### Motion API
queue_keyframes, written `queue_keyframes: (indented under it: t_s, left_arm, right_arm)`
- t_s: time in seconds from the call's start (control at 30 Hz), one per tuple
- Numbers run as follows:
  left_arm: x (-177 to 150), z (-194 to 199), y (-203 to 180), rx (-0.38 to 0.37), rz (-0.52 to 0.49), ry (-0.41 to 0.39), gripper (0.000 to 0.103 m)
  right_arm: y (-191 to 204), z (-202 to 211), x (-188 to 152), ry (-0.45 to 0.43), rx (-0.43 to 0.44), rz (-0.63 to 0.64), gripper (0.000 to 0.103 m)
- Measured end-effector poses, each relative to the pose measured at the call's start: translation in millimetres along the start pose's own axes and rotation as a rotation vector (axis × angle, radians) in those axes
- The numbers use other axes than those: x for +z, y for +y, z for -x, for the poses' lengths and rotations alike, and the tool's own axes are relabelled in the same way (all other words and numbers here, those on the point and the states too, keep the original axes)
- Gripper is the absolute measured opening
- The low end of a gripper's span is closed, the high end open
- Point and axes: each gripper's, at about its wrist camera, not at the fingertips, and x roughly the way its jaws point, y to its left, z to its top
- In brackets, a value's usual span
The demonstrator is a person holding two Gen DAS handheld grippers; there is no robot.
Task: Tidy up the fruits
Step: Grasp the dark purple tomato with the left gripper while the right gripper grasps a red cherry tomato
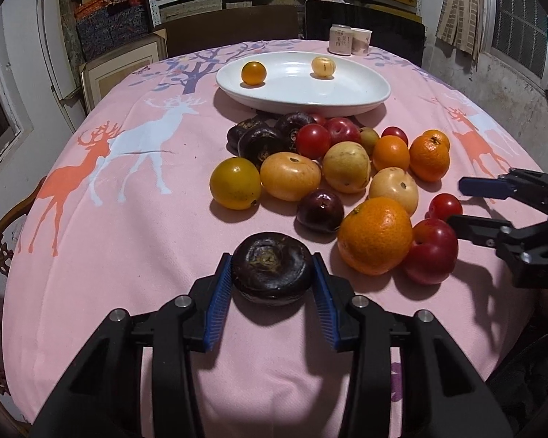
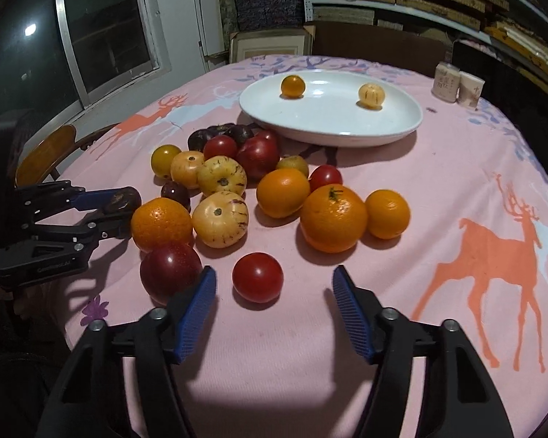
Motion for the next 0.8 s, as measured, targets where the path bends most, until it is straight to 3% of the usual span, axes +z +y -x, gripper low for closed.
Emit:
queue_keyframes:
  t_s: [0.2,0.33,0.8]
  left_arm:
    - [-2.1,-2.7,1.3,-0.008,0.006,0.01,0.042]
    - [-2.1,-3.5,0.8,-0.012,0.006,0.011,0.042]
    - [1.4,3.7,1.0,-0.017,0.017,-0.008,0.042]
  right_arm:
    - [-1.2,-12.1,1.6,0.029,0.026,-0.03,0.049]
    - [0.2,-12.4,1.1,0.023,0.052,-0.027,0.03]
    - [-8.3,-3.4,-4.5,-0.022,0.045,-0.051,0.03]
